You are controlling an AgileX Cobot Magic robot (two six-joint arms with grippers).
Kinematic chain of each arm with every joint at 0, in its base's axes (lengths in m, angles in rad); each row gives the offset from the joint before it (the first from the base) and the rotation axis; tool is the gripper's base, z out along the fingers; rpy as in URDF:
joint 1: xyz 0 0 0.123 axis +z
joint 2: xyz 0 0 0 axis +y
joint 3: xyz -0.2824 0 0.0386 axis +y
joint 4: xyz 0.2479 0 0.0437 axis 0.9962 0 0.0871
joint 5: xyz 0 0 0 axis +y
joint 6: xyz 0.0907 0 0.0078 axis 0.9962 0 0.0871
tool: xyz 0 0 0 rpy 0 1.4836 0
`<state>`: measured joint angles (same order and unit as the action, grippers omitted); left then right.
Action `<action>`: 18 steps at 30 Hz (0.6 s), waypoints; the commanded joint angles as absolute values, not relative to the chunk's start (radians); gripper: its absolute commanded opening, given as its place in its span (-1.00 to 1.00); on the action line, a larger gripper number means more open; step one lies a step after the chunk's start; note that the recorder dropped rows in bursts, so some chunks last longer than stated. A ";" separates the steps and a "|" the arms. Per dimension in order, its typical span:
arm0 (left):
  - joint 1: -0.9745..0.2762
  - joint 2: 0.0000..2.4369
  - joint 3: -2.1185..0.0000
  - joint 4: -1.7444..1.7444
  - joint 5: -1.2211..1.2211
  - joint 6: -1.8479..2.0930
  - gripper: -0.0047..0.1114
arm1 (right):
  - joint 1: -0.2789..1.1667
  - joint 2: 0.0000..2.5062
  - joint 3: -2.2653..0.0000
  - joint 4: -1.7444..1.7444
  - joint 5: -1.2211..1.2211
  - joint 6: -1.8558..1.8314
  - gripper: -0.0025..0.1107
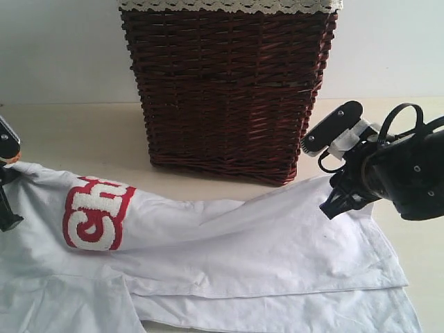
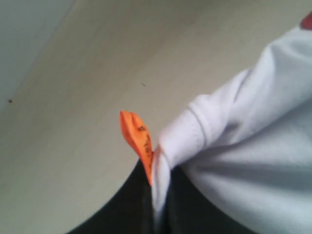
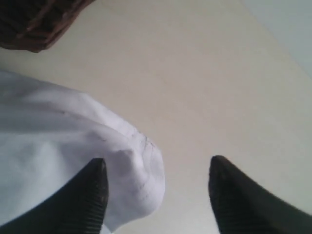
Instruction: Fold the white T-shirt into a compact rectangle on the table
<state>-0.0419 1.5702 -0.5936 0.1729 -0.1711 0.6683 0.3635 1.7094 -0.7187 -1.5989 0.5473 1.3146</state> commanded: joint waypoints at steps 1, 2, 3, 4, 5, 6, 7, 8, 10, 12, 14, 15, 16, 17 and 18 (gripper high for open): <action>-0.040 1.549 -0.595 0.159 -0.259 0.646 -0.92 | 0.366 1.613 -0.717 -1.445 0.409 1.151 -0.42; -0.036 1.549 -0.595 0.157 -0.264 0.646 -0.92 | 0.366 1.590 -0.717 -1.385 0.386 1.099 -0.58; -0.031 1.547 -0.595 0.151 -0.274 0.644 -0.92 | 0.366 1.572 -0.717 -1.334 0.372 1.045 -0.71; -0.029 1.547 -0.595 0.140 -0.279 0.639 -0.92 | 0.366 1.554 -0.717 -1.263 0.367 0.986 -0.87; -0.028 1.547 -0.595 0.133 -0.279 0.630 -0.92 | 0.366 1.539 -0.717 -1.182 0.367 0.914 -0.95; -0.025 1.547 -0.595 0.133 -0.279 0.626 -0.92 | 0.366 1.531 -0.717 -1.115 0.367 0.830 -0.96; -0.021 1.547 -0.595 0.133 -0.279 0.626 -0.92 | 0.366 1.526 -0.717 -1.022 0.367 0.700 -0.96; -0.020 1.547 -0.595 0.133 -0.279 0.626 -0.92 | 0.366 1.524 -0.717 -0.909 0.367 0.561 -0.96; -0.020 1.547 -0.595 0.133 -0.279 0.626 -0.92 | 0.366 1.524 -0.717 -0.676 0.367 0.301 -0.96; -0.020 1.547 -0.595 0.133 -0.286 0.614 -0.92 | 0.366 1.526 -0.717 -0.427 0.367 0.043 -0.96; -0.020 1.547 -0.595 0.133 -0.292 0.612 -0.83 | 0.366 1.533 -0.717 -0.230 0.371 -0.201 -0.96; -0.020 1.547 -0.595 0.133 -0.292 0.612 -0.77 | 0.366 1.539 -0.717 -0.174 0.374 -0.285 -0.96; -0.020 1.547 -0.595 0.133 -0.292 0.612 -0.63 | 0.366 1.553 -0.717 -0.117 0.376 -0.335 -0.96; -0.020 1.547 -0.595 0.133 -0.292 0.612 -0.54 | 0.366 1.565 -0.717 -0.099 0.372 -0.356 -0.96; -0.020 1.547 -0.595 0.133 -0.294 0.612 -0.41 | 0.366 1.577 -0.717 -0.084 0.370 -0.356 -0.96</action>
<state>-0.0230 1.5574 -0.5936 0.1486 -0.2628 0.6259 0.3635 1.5494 -0.7187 -0.2028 0.3738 -0.2306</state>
